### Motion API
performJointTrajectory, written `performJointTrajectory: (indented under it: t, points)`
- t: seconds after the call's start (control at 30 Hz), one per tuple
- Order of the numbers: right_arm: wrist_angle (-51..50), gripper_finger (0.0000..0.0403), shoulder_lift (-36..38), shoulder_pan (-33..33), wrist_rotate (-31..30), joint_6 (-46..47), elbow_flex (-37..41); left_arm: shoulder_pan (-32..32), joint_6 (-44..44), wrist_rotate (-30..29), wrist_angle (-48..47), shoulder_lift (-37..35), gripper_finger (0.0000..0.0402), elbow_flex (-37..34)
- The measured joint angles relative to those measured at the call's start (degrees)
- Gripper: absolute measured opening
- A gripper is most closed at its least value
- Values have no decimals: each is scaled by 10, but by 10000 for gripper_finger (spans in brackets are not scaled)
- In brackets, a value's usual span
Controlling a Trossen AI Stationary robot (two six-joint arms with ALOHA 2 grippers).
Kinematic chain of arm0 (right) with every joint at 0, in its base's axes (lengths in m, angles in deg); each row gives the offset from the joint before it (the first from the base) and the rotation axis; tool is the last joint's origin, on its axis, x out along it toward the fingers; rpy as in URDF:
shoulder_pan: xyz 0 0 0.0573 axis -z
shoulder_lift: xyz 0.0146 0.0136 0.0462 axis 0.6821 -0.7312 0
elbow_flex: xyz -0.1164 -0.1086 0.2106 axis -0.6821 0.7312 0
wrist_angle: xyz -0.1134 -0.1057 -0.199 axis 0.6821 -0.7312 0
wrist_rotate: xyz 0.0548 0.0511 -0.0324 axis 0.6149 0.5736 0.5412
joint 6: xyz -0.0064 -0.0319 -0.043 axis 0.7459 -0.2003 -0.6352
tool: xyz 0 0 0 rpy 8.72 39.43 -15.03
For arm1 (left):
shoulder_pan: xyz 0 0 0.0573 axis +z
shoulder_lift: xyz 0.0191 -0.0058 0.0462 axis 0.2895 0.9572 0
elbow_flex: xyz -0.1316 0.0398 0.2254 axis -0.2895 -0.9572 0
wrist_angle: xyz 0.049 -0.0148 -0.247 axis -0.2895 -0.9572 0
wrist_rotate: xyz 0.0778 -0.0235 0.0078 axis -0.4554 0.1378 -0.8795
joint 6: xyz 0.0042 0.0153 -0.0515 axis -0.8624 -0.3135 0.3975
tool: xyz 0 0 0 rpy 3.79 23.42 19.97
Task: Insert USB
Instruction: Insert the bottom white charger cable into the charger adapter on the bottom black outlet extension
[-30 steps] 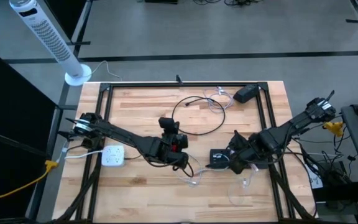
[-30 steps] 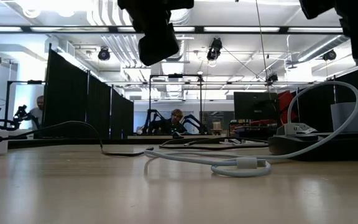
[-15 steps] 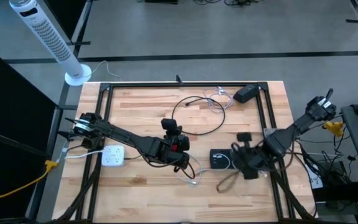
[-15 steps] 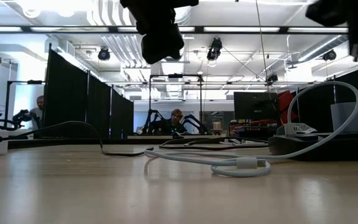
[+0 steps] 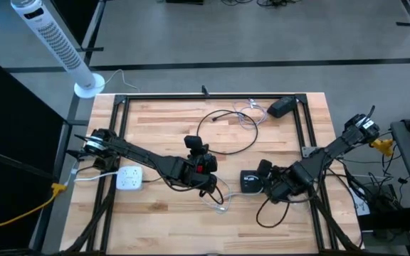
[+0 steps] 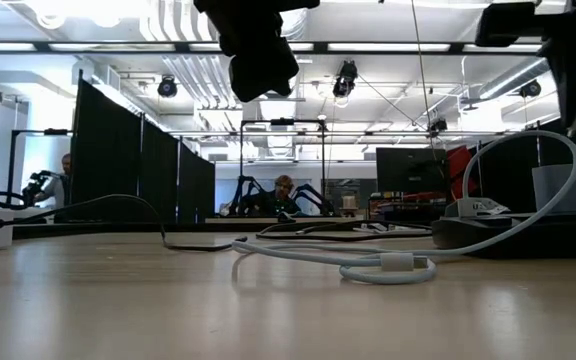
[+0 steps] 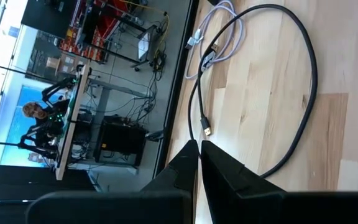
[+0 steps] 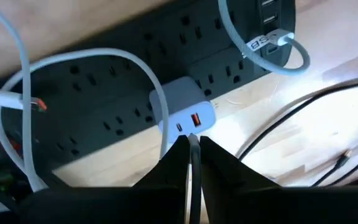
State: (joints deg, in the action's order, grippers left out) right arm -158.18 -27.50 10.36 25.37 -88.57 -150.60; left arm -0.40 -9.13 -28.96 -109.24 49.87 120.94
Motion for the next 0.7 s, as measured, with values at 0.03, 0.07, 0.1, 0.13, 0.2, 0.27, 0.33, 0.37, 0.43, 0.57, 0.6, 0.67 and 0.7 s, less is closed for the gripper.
performJointTrajectory:
  t: [0.03, 0.07, 0.1, 0.13, 0.2, 0.27, 0.33, 0.37, 0.43, 0.57, 0.6, 0.67, 0.7]
  points:
    - [0, 11, 0, 8, 1, -15, 0, 0, 0, 0, 0, 0, 8, -1]
    - [0, 11, 0, 16, 6, -27, 0, 0, 0, 0, 0, 0, 8, -2]
    - [0, 11, 0, 25, 12, -38, 0, 0, 0, 0, -3, 0, 8, -3]
    - [0, 11, 0, 32, 20, -46, 0, 0, 0, 0, -5, 0, 8, -4]
    - [1, 11, 0, 45, 35, -68, 1, 0, 0, 0, -9, 0, 8, -7]
    - [4, 11, -2, 55, 44, -90, 2, 0, -1, 0, -14, 0, 8, -10]
    - [6, 11, -5, 64, 59, -108, 2, 0, 0, 0, -22, 0, 8, -11]
    - [6, 11, -7, 69, 62, -118, 2, 0, 0, 0, -24, 0, 8, -11]
    - [7, 11, -10, 75, 68, -132, 4, 0, 0, 0, -24, 0, 8, -11]
    - [12, 11, -19, 89, 66, -155, 14, 0, 1, 0, -24, 0, 8, -11]
    - [16, 11, -20, 91, 65, -156, 18, 0, 1, 0, -24, 0, 8, -11]
    - [24, 11, -21, 95, 56, -157, 31, 0, 3, 0, -24, 0, 8, -11]
    - [28, 11, -21, 94, 45, -157, 36, 0, 4, 0, -24, 0, 8, -11]
